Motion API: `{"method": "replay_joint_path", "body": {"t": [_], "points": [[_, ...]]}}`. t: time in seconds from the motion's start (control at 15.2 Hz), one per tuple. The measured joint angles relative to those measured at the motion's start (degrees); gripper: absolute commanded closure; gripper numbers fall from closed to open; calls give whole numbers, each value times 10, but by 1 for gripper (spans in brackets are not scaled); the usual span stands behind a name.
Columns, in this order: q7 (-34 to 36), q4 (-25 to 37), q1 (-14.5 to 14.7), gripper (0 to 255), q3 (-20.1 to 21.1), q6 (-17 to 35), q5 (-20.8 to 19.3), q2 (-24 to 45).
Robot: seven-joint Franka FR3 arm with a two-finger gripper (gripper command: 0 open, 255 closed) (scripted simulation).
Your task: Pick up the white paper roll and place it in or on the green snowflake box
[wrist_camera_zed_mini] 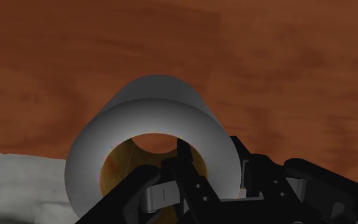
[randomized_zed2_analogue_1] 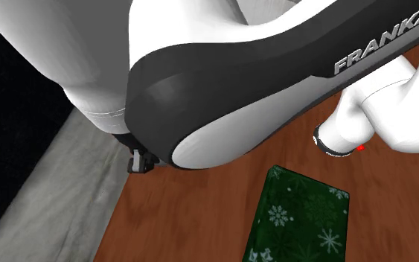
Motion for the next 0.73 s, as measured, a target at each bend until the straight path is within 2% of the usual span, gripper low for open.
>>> {"method": "replay_joint_path", "body": {"t": [0.73], "points": [[-5,59,-1,255,-2,-84,4,-25]]}}
